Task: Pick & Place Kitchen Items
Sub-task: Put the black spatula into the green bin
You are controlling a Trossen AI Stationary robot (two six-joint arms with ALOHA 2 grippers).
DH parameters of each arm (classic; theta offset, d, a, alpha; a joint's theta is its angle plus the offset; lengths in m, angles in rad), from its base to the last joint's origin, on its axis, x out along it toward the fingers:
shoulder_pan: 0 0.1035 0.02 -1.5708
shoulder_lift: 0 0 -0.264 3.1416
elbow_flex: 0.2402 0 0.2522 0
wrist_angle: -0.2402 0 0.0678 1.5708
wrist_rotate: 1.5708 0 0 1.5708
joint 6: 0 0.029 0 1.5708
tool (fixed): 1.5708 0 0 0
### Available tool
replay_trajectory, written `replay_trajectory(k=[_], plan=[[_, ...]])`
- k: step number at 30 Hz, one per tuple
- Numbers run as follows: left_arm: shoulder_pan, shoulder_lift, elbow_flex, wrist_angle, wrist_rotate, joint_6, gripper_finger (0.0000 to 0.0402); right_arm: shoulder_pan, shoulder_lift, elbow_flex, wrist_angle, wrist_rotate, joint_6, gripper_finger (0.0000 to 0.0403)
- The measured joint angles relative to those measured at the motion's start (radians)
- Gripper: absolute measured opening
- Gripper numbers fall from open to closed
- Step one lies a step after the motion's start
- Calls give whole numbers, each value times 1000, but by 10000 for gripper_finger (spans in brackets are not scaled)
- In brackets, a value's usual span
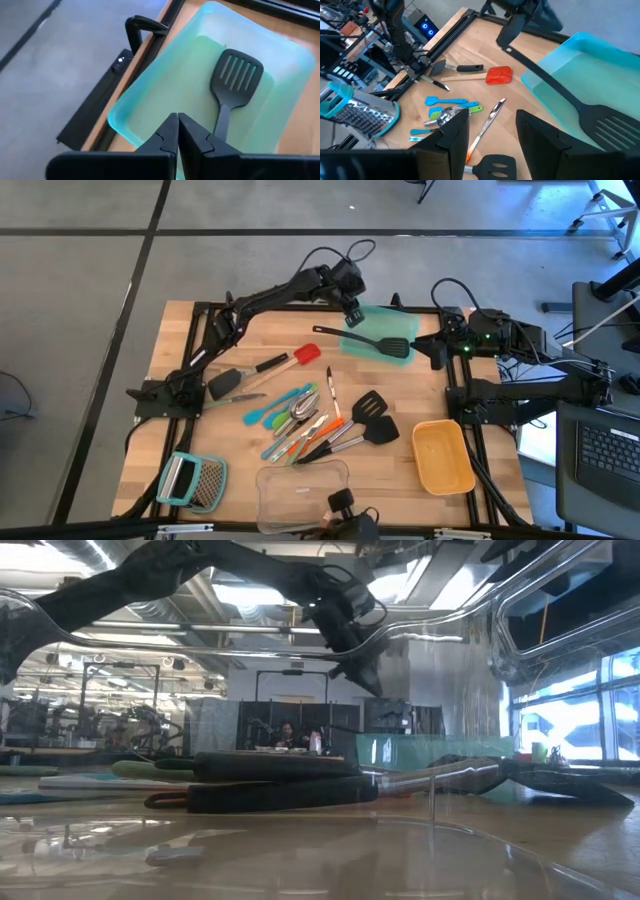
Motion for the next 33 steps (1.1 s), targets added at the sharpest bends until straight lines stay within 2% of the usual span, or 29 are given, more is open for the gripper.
replay_trajectory(k=[10,15,20,24,33], plan=[[-74,0,0,-138,-38,-122,1,0,0,0,1,8,-3,165],[-115,3,-41,-186,-53,-138,1,0,0,0,1,8,-3,165],[-144,2,-103,-156,-63,-149,1,0,0,0,1,8,-3,165],[-159,1,-115,-133,-139,-152,1,0,0,0,0,8,-3,165],[-146,55,-127,-155,-139,-231,1,0,0,0,0,4,-2,165]])
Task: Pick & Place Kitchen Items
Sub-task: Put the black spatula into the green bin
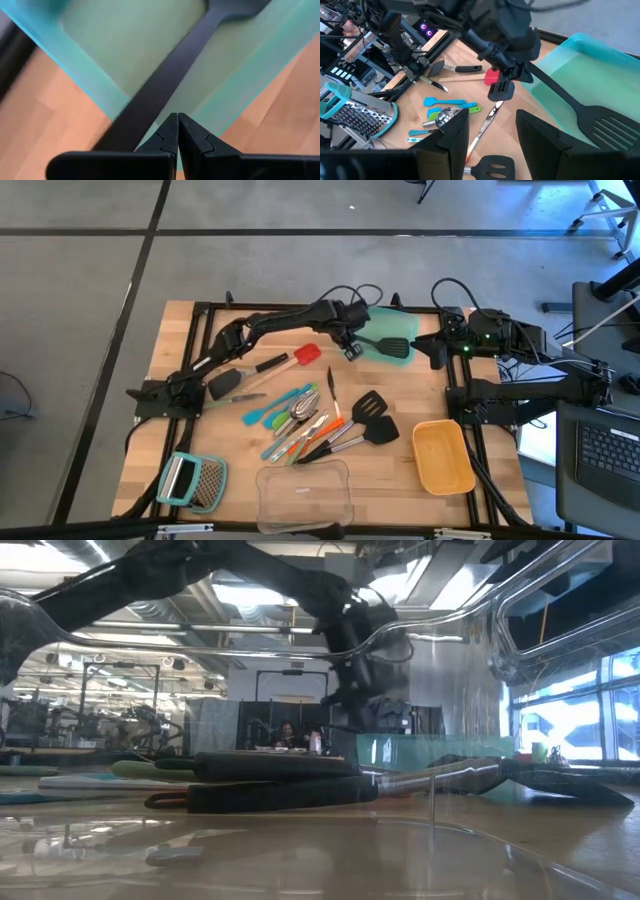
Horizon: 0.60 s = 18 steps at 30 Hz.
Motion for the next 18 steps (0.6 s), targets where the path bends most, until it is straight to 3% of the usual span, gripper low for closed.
replay_trajectory(k=[13,18], plan=[[-63,1,0,-140,18,-65,1,0,0,0,0,-7,3,165],[-100,-4,13,-119,-64,-59,1,0,0,0,0,-7,3,165]])
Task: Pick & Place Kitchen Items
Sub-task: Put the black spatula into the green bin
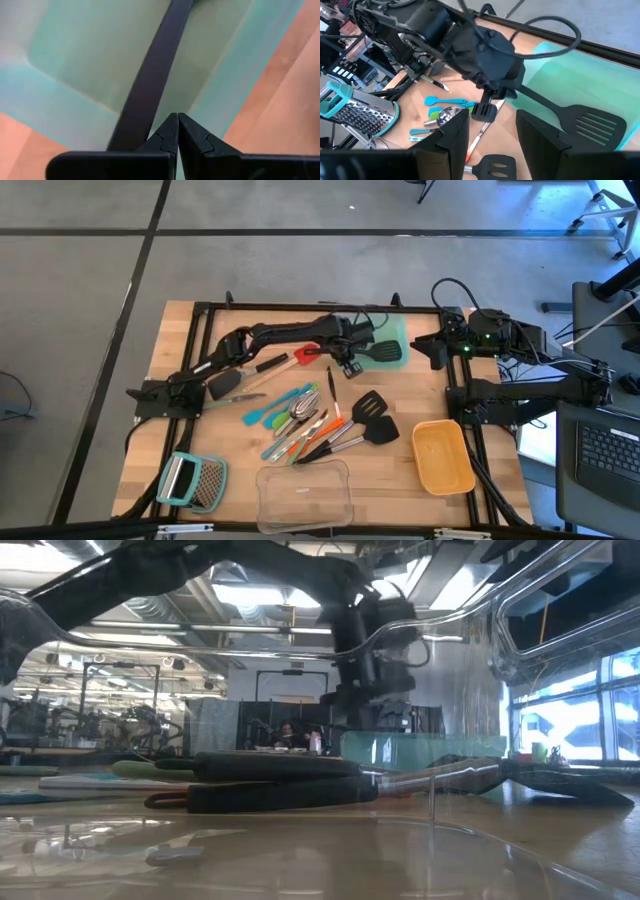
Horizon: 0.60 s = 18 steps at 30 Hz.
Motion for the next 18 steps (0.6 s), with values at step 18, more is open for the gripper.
replay_trajectory(k=[18], plan=[[141,-224,97,-69,56,-120,6,-1,0,0,-26,3,-26,165]])
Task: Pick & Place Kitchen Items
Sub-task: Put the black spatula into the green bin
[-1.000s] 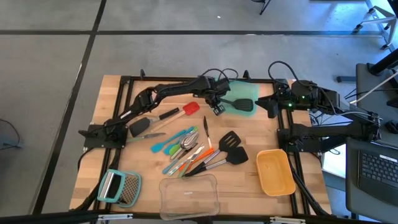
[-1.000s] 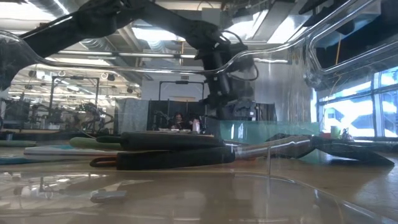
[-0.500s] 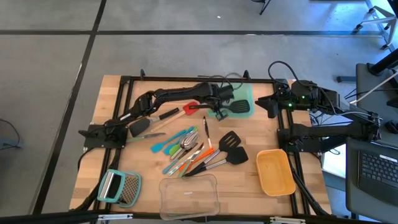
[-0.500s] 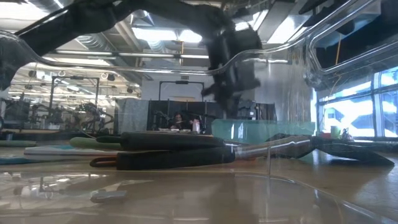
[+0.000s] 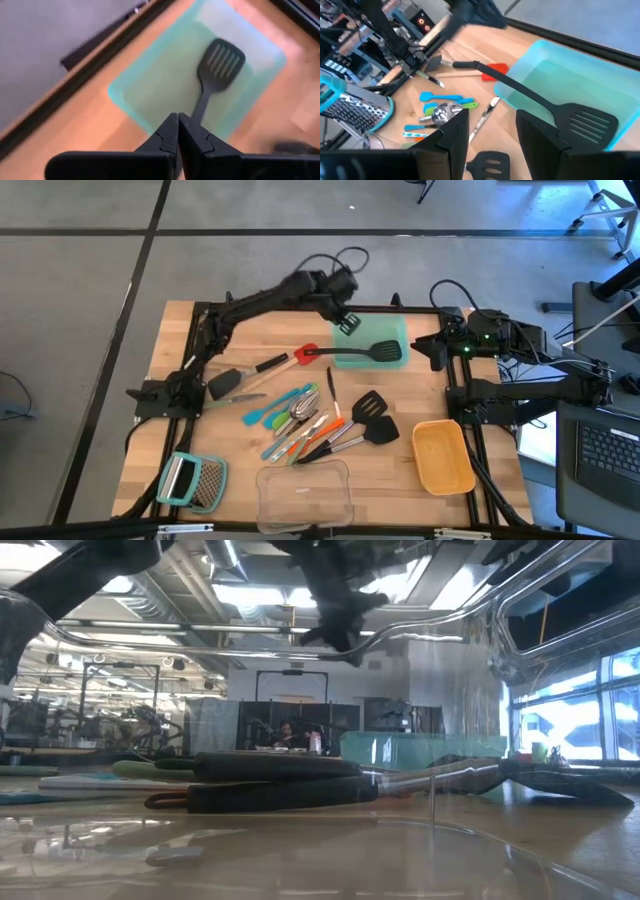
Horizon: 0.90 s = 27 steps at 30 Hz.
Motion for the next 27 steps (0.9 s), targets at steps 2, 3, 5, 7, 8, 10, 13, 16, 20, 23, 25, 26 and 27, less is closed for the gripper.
replay_trajectory(k=[2,3,5,7,8,10,13,16,20,23,25,26,27], plan=[[13,-18,0,-95,48,11,11,0,0,0,-14,6,0,165],[17,-21,1,-143,64,23,14,0,0,0,-23,8,-1,165],[18,-22,0,-257,82,58,20,1,0,0,-43,7,-1,165],[9,-22,-2,-385,84,96,27,0,0,0,-55,8,-1,165],[2,-25,-6,-426,73,110,30,1,0,0,-62,8,-1,165],[-20,-29,-41,-433,30,124,37,0,0,0,-66,8,-1,165],[-52,-63,-123,-435,76,116,53,1,0,0,-66,8,-1,165],[-84,-100,-208,-428,100,113,76,1,0,0,-64,7,0,165],[-118,-147,-350,-432,37,113,111,0,0,0,-64,8,0,165],[-123,-221,-479,-432,11,117,134,0,0,0,-63,12,0,164],[-119,-273,-572,-405,5,117,144,0,0,0,-58,29,0,164],[-113,-308,-622,-381,9,103,146,0,0,0,-54,32,-1,165],[-102,-347,-670,-360,22,92,147,0,0,0,-52,32,0,165]])
